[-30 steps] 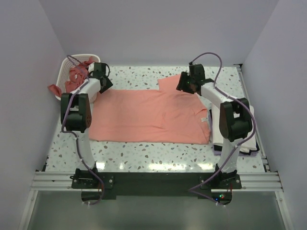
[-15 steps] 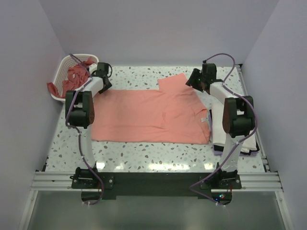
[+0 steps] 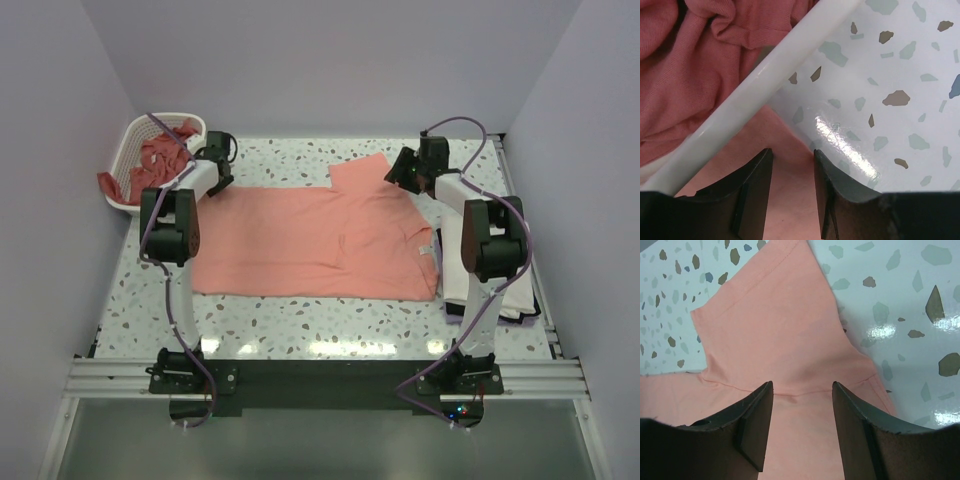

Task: Fold and stack the t-shirts
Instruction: Fold the tshirt

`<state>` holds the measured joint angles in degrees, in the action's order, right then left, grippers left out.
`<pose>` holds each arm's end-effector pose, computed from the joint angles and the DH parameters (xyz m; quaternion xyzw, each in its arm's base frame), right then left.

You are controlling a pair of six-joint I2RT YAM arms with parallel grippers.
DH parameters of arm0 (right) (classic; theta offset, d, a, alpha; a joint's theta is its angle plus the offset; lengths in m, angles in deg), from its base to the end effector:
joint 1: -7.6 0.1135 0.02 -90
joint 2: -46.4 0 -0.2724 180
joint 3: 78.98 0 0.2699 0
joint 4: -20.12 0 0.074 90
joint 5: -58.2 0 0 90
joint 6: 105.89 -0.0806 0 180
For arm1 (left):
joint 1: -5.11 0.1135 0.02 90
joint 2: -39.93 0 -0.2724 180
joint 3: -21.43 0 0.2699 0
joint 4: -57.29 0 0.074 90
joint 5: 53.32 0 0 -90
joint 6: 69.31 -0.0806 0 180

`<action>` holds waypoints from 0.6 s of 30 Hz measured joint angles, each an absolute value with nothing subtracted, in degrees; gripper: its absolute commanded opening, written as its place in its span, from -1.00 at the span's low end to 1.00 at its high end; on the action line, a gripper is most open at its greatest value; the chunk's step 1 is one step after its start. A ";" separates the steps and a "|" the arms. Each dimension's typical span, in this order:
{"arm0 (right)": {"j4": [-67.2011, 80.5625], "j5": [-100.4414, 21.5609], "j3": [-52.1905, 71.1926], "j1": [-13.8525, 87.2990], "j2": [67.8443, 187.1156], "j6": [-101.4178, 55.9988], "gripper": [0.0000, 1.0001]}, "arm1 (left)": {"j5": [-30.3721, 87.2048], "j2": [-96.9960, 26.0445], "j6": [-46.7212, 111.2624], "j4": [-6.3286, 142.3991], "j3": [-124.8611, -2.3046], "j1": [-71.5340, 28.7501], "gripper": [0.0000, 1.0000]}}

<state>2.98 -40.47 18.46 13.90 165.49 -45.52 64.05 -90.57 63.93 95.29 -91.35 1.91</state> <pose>0.5186 0.0695 0.1557 0.1498 0.8872 0.1978 0.3889 0.5372 0.0071 0.1182 -0.3834 0.8485 0.0949 0.3523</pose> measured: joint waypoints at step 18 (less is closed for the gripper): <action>4.38 -41.89 18.46 13.20 165.49 -46.37 0.08 | 71.44 -90.59 63.91 96.75 -94.35 -1.44 -0.09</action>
